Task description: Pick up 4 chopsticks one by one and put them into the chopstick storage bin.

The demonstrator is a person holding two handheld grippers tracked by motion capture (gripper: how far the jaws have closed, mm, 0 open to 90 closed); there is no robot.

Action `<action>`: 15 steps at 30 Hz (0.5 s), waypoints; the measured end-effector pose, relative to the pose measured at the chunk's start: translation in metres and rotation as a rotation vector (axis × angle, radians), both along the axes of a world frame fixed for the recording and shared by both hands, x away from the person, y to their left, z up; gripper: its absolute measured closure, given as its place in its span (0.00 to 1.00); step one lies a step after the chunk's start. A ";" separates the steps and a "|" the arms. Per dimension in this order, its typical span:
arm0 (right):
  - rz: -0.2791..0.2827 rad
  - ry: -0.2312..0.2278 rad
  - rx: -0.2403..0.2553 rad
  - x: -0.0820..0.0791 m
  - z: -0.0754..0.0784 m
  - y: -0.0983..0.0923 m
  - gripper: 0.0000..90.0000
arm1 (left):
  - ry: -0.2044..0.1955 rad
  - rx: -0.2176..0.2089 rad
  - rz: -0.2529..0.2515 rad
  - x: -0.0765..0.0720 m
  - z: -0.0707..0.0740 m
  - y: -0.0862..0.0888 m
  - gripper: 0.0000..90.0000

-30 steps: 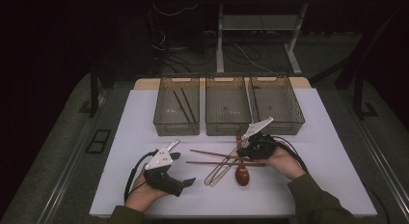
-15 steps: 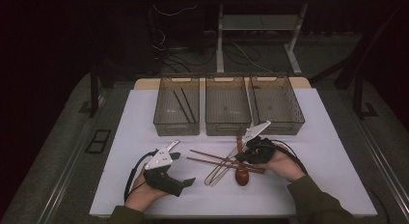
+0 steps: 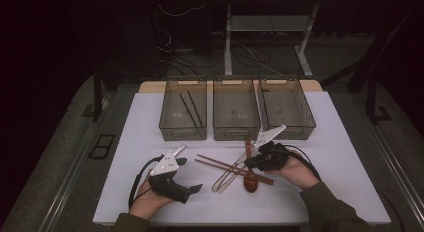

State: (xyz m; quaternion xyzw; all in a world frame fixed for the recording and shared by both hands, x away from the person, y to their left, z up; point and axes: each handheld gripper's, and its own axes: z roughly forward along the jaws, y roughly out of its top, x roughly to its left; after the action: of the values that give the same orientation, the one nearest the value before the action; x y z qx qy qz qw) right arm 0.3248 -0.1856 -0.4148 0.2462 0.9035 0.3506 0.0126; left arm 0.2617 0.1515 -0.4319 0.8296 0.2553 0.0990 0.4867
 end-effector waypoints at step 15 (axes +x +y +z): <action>0.031 -0.031 -0.014 -0.027 -0.002 -0.006 0.87 | -0.003 0.000 0.000 0.000 0.000 0.000 0.00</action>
State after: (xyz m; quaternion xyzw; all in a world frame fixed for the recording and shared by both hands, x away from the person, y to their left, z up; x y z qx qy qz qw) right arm 0.2976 -0.1917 -0.4167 0.2263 0.9094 0.3483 0.0229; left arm 0.2613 0.1510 -0.4315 0.8294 0.2544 0.1000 0.4872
